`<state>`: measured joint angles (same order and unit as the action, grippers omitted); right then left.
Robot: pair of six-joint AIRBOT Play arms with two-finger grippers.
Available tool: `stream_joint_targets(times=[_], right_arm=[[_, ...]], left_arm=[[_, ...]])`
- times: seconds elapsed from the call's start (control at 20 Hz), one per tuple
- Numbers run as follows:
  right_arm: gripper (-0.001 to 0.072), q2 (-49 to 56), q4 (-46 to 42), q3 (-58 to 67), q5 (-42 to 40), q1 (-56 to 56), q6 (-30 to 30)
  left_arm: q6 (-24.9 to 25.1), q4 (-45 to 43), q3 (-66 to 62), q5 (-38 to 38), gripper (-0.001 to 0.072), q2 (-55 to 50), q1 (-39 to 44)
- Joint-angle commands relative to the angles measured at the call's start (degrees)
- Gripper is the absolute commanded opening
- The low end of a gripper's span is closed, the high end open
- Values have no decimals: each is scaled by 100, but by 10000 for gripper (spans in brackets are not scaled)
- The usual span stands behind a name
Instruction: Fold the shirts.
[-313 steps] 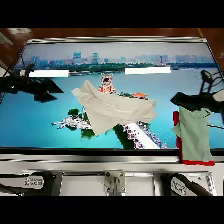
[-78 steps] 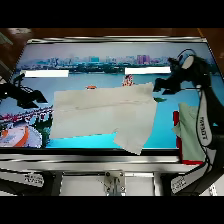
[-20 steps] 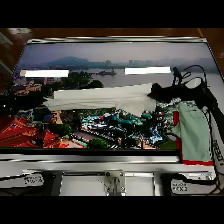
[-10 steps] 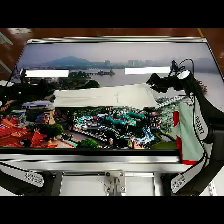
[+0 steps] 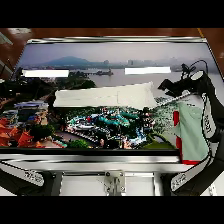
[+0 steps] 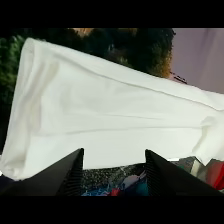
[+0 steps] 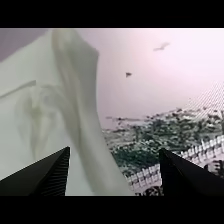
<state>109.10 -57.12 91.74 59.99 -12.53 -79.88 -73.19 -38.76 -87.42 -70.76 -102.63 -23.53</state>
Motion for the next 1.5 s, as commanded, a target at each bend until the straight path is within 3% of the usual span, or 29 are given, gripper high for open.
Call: stream_joint_targets(times=[0.0, 0.15, 0.4, 0.45, 0.5, 0.55, 0.6, 0.7, 0.95, 1.25, 1.45], right_arm=[[670, 400, 640, 9, 424, -28, -2], [670, 765, 1130, 9, 396, 208, -2], [644, 883, 1172, 234, 544, 378, -201], [532, 896, 1178, 273, 680, 378, -201], [309, 887, 1178, 299, 789, 376, -195], [80, 887, 1217, 361, 903, 372, -184], [77, 879, 1298, 472, 1106, 361, -42], [74, 704, 1366, 726, 1572, 354, 190], [74, -396, 1300, 852, 2234, 413, -11], [74, -1589, 852, 852, 2920, 599, -387], [74, -2256, 855, 852, 3047, 732, -566]], left_arm=[[44, 20, -83, -391, 440, 168, 42], [70, 26, -83, -391, 440, 330, 227], [420, 540, -85, -343, 411, 385, 660], [450, 658, -83, -304, 372, 382, 780], [463, 758, -83, -260, 364, 382, 909], [459, 793, -83, -205, 306, 382, 1049], [463, 793, -83, -136, 189, 380, 1226], [564, 791, -79, 122, 50, 339, 1655], [605, 789, -79, 1331, 38, -125, 3154], [280, 905, -81, 1799, 38, -625, 4382], [280, 1576, -81, 2076, 38, -815, 5182]])
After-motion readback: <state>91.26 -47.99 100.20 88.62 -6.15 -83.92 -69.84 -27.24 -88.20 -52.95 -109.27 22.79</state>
